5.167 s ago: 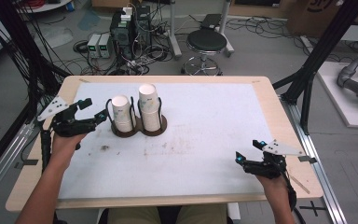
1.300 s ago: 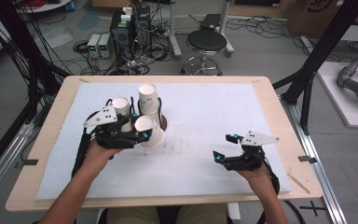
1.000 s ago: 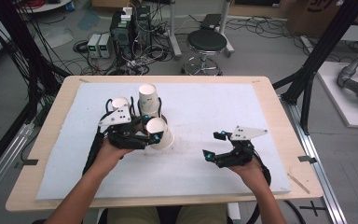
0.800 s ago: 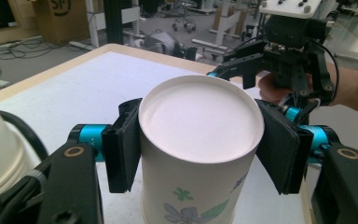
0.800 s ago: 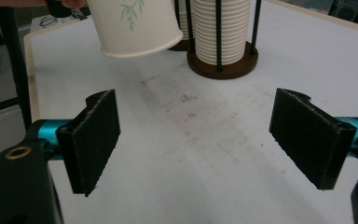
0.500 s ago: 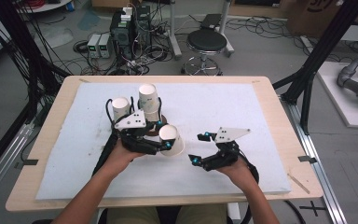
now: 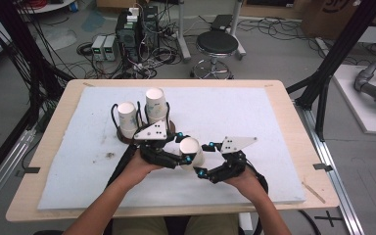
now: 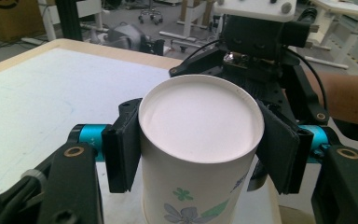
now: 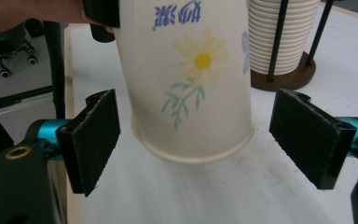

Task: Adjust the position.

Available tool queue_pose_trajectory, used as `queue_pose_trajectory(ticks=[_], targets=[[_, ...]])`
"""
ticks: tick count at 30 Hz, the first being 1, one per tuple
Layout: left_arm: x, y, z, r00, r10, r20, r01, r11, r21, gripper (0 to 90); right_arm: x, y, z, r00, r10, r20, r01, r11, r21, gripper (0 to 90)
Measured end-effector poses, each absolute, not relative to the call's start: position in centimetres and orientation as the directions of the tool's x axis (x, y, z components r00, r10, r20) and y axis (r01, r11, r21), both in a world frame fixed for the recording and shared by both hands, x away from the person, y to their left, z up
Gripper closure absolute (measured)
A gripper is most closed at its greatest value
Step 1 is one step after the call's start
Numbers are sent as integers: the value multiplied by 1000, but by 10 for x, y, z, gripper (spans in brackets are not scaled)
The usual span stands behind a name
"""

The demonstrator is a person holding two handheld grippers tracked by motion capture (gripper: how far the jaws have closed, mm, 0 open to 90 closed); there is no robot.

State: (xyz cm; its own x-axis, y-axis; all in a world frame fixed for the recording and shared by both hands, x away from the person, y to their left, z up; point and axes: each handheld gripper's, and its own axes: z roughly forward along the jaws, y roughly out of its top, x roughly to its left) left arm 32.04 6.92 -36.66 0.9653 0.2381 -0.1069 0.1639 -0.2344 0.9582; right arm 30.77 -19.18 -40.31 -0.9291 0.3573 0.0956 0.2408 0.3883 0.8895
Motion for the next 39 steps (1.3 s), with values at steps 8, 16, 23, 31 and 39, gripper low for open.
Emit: queue_pose_trajectory(ticks=[8,16,23,31,39], targets=[[318,63,-361,975,195,-102,146,-224,964,368,307,-191,-402,-937,334,100,227,369,901,168],[316,61,-359,978,187,-90,131,-222,966,370,305,-193,-401,-949,305,79,194,368,909,284],[316,60,-360,979,181,-91,132,-228,965,358,303,-193,-398,-956,290,48,166,400,901,383],[316,61,-361,969,220,-110,165,-251,954,166,302,-193,-398,-957,287,35,162,431,888,384],[318,73,-357,971,217,-105,159,-252,954,167,302,-195,-394,-957,289,-20,138,515,846,386]])
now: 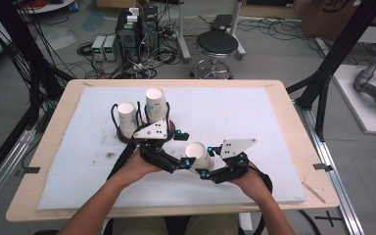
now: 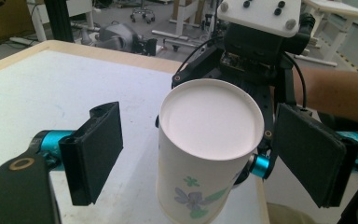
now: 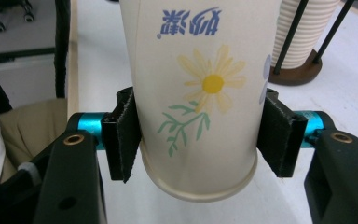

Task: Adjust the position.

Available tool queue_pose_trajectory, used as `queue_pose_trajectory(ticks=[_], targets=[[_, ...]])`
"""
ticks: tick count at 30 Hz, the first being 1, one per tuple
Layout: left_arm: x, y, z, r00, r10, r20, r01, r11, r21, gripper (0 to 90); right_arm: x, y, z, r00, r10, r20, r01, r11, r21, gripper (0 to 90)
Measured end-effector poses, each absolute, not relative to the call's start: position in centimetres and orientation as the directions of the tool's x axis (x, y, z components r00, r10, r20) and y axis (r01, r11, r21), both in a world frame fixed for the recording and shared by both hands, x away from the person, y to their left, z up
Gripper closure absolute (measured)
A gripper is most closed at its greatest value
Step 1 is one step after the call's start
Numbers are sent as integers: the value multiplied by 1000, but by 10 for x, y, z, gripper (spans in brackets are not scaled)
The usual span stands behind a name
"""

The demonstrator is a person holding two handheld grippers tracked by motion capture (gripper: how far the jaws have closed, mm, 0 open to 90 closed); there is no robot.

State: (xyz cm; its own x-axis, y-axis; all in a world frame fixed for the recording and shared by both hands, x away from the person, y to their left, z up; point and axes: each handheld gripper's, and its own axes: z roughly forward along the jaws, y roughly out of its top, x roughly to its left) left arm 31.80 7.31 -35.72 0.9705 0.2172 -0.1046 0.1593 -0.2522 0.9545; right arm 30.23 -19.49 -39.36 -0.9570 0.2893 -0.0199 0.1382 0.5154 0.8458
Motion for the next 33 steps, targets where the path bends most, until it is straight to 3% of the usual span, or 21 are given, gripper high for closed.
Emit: queue_pose_trajectory(ticks=[11,19,33], targets=[[317,75,-356,978,189,-89,148,-327,933,169,308,-187,-374,-977,196,-88,78,704,706,383],[315,72,-358,984,152,-91,140,-353,925,172,310,-181,-361,-986,144,-83,56,761,647,383],[313,66,-363,989,116,-88,129,-415,900,184,311,-154,-342,-991,38,-129,-21,904,426,379]])
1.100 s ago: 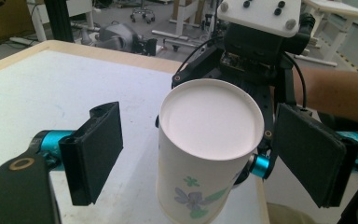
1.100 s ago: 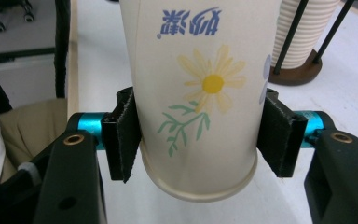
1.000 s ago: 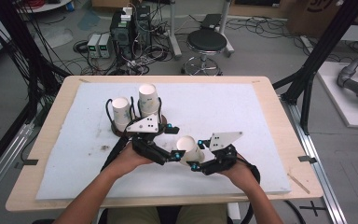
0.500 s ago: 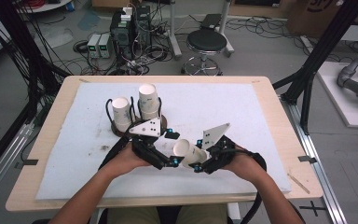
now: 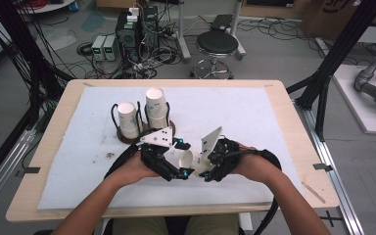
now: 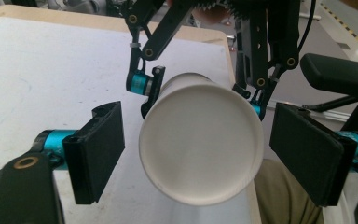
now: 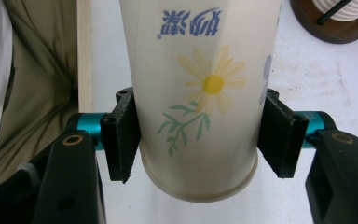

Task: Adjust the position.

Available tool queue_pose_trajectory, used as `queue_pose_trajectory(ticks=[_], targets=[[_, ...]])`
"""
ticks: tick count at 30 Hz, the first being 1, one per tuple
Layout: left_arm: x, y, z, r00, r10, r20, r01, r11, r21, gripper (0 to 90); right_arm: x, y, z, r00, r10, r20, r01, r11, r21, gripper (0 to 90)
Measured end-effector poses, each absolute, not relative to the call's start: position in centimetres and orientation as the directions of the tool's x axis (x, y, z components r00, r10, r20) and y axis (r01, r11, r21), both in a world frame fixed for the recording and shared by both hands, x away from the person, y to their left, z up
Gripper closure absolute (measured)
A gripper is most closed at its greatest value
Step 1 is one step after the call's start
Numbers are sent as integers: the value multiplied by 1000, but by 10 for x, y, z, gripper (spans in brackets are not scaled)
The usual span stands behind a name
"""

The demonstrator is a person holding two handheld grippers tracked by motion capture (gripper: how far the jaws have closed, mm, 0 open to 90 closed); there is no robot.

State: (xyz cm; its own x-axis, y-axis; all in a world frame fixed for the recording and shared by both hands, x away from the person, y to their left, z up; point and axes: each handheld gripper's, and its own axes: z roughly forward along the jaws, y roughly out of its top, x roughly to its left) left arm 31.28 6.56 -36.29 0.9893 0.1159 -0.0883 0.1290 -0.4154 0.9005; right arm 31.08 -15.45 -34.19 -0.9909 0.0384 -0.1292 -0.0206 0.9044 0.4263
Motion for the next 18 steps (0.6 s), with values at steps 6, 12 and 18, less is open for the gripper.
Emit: queue_pose_trajectory(ticks=[6,12,18], targets=[[313,64,-365,991,102,-89,126,-451,883,246,309,-146,-341,-993,19,-114,-27,922,387,374],[313,63,-366,993,81,-89,117,-465,877,318,308,-144,-342,-995,12,-102,-25,937,349,375],[314,62,-368,994,77,-75,103,-487,867,352,310,-143,-344,-995,5,-102,-30,940,339,373]])
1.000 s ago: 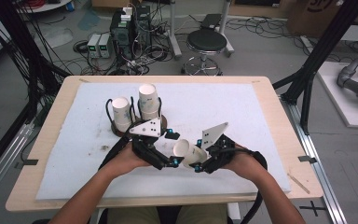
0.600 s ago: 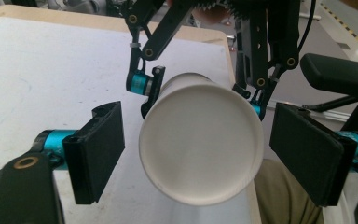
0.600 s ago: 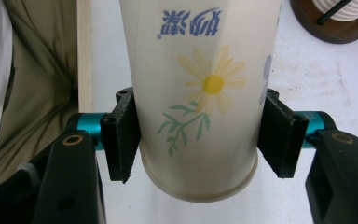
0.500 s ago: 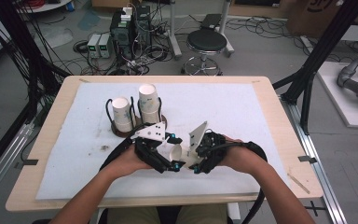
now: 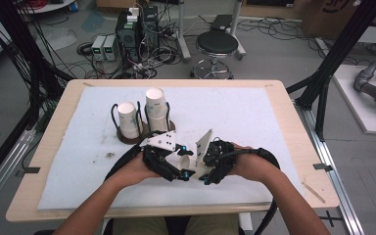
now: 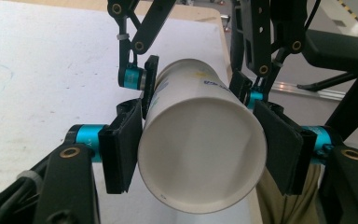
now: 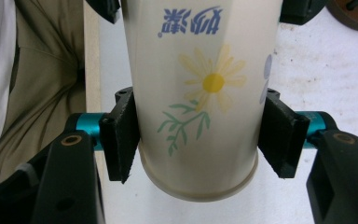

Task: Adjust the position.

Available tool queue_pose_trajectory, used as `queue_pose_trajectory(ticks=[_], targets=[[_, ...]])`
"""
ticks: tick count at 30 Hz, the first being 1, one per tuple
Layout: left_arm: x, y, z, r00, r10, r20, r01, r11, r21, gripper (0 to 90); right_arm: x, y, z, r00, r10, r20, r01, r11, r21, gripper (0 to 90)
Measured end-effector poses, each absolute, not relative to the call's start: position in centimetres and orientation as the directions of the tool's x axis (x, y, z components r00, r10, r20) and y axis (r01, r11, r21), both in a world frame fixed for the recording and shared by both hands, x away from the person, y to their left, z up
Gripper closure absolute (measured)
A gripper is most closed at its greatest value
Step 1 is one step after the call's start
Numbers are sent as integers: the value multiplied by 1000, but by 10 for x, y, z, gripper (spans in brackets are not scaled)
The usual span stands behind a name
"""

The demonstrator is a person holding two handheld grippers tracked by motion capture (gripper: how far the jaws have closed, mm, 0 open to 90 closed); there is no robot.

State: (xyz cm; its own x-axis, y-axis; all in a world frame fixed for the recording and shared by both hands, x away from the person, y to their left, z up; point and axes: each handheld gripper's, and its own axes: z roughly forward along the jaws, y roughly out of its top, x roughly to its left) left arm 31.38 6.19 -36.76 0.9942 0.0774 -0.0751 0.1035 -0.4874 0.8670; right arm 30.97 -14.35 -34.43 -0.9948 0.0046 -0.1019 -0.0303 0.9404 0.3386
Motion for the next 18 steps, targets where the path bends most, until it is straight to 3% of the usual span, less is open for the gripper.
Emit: queue_pose_trajectory(ticks=[6,7,9,10,18], targets=[[315,64,-367,994,88,-66,100,-491,865,371,311,-146,-345,-994,5,-108,-33,937,348,326],[315,65,-367,993,102,-60,102,-481,871,372,312,-149,-344,-994,32,-102,-10,920,391,261],[315,66,-367,992,108,-62,107,-475,873,372,312,-151,-344,-994,51,-95,6,906,423,226],[316,67,-367,991,115,-64,112,-471,875,372,313,-156,-343,-992,81,-92,27,876,481,219],[321,82,-373,982,149,-116,166,-389,906,369,314,-181,-343,-985,166,-50,91,741,665,209]])
